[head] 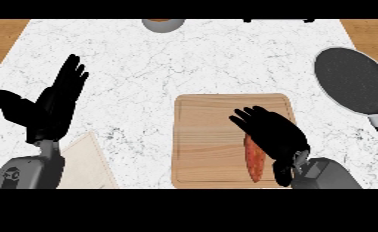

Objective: Pick the sweet potato from the cutting board and place it in the pan

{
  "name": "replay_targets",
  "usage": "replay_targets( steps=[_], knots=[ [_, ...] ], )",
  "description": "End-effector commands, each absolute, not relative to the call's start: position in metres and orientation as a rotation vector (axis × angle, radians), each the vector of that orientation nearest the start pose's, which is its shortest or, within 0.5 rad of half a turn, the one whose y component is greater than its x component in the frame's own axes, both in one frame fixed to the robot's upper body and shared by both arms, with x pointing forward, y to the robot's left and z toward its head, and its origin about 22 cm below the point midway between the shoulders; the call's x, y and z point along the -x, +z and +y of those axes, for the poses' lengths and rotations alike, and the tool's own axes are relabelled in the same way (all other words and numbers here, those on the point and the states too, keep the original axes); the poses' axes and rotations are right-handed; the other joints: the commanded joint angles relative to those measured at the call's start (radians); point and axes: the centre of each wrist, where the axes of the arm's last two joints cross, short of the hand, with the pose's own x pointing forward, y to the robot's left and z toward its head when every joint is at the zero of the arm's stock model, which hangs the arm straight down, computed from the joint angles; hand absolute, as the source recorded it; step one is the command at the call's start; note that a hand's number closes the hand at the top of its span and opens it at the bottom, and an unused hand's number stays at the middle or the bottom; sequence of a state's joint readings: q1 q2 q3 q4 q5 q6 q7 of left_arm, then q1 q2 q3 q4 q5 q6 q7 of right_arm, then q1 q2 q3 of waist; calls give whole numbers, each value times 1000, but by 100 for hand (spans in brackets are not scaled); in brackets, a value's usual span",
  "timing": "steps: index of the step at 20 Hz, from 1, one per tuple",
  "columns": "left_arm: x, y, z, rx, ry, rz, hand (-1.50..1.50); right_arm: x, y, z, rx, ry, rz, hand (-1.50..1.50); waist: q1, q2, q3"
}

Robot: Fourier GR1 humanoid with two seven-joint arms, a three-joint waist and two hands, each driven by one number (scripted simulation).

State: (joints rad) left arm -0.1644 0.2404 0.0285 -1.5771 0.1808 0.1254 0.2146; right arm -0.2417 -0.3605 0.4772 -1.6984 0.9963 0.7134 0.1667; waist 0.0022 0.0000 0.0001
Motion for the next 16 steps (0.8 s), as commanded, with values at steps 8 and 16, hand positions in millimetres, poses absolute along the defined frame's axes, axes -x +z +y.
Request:
replay_targets(
  steps=[8, 16],
  knots=[
    [-289, 56, 283, -94, 18, -1503, 0, -260, 34, -161, 509, 1795, -1056, -150, -2, 0, 0],
    [-271, 55, 270, -133, 34, -1540, 0, -264, 13, -173, 437, 1869, -1130, 150, 1, 0, 0]
  ],
)
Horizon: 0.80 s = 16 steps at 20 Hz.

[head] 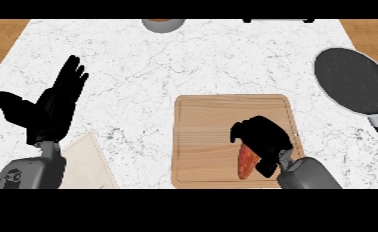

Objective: Pick the sweet potato from the cutting board and place it in the pan

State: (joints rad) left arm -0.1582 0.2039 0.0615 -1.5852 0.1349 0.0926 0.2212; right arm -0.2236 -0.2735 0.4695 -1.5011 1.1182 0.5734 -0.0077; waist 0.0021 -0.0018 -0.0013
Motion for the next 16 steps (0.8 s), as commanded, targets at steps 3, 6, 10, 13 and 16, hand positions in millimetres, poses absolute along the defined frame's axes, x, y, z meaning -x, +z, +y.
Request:
replay_targets(
  steps=[3, 6, 10, 13, 16],
  knots=[
    [-280, 64, 275, -87, 39, -1529, 0, -273, 1, -134, 430, 1854, -1154, 150, 2, 2, 1],
    [-280, 54, 289, -107, 46, -1516, 0, -275, -6, -168, 430, 1836, -1175, 150, 0, 2, 1],
    [-281, 51, 261, -116, 36, -1521, 0, -284, 26, -188, 409, 1799, -1211, 150, -3, 1, 1],
    [-281, 76, 276, -105, 48, -1530, 0, -275, 14, -161, 513, 1593, -1114, 150, -4, -1, 1],
    [-270, 53, 271, -104, 67, -1530, 0, -277, 11, -217, 630, 1389, -1017, 150, -15, -2, 1]
  ],
)
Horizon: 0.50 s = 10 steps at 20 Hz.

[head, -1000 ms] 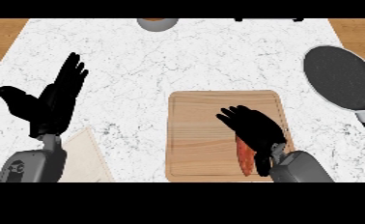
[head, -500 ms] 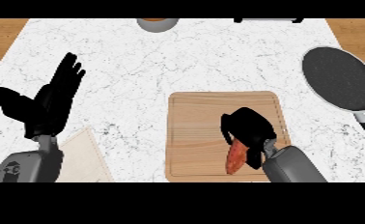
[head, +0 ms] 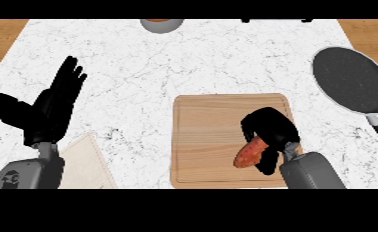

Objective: Pick the sweet potato from the cutting board and place it in the pan

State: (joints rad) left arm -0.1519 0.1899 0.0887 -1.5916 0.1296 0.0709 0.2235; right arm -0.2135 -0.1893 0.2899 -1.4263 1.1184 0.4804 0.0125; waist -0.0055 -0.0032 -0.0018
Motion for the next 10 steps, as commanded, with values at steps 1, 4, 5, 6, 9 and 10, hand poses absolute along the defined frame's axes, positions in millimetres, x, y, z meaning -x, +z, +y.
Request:
replay_targets(
  steps=[1, 4, 5, 6, 9, 10],
  knots=[
    [-279, 62, 264, -105, 47, -1529, 0, -279, 14, -205, 657, 1366, -1019, 150, -5, 1, 2],
    [-283, 61, 272, -103, 57, -1502, 0, -284, 41, -208, 804, 1302, -1139, 150, -1, 2, 2],
    [-272, 57, 272, -101, 46, -1515, 0, -284, 58, -214, 897, 1283, -1193, 150, -1, -1, 2],
    [-272, 58, 279, -103, 50, -1514, 0, -274, 63, -205, 954, 1264, -1237, 150, -5, -3, 1],
    [-281, 56, 279, -119, 53, -1504, 0, -271, 120, -210, 1135, 1239, -1362, 150, -18, -4, 0],
    [-272, 60, 292, -136, 47, -1519, 0, -261, 116, -210, 1171, 1200, -1392, 150, -9, -5, 1]
  ],
)
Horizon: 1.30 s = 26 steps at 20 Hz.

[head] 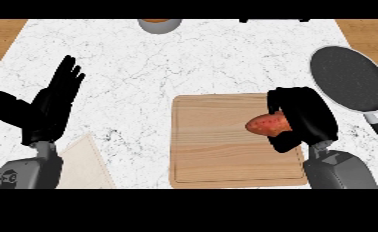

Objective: Pick the sweet potato from the cutting board and place it in the pan

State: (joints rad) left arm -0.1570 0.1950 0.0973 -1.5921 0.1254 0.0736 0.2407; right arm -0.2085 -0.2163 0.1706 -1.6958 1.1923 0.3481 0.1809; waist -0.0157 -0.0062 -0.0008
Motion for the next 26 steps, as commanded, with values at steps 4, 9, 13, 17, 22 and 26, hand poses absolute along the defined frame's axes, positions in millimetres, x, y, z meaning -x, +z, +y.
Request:
replay_targets(
  steps=[4, 9, 13, 17, 22, 26],
  knots=[
    [-286, 53, 271, -127, 51, -1515, 0, -238, 160, -211, 1281, 1129, -1499, 150, -5, 2, 0],
    [-282, 63, 256, -92, 34, -1518, 0, -252, 204, -235, 1283, 1052, -1480, 150, 15, 5, 1],
    [-272, 60, 262, -79, 49, -1531, 0, -268, 205, -255, 1288, 912, -1471, 150, 19, 6, 1],
    [-284, 51, 280, -109, 38, -1505, 0, -283, 212, -300, 1339, 809, -1461, 150, 18, 8, 1],
    [-260, 50, 273, -96, 39, -1521, 0, -290, 192, -368, 1334, 746, -1409, 150, 23, 7, 1],
    [-284, 71, 272, -95, 36, -1529, 0, -315, 193, -412, 1327, 660, -1467, 150, 26, 11, 2]
  ],
)
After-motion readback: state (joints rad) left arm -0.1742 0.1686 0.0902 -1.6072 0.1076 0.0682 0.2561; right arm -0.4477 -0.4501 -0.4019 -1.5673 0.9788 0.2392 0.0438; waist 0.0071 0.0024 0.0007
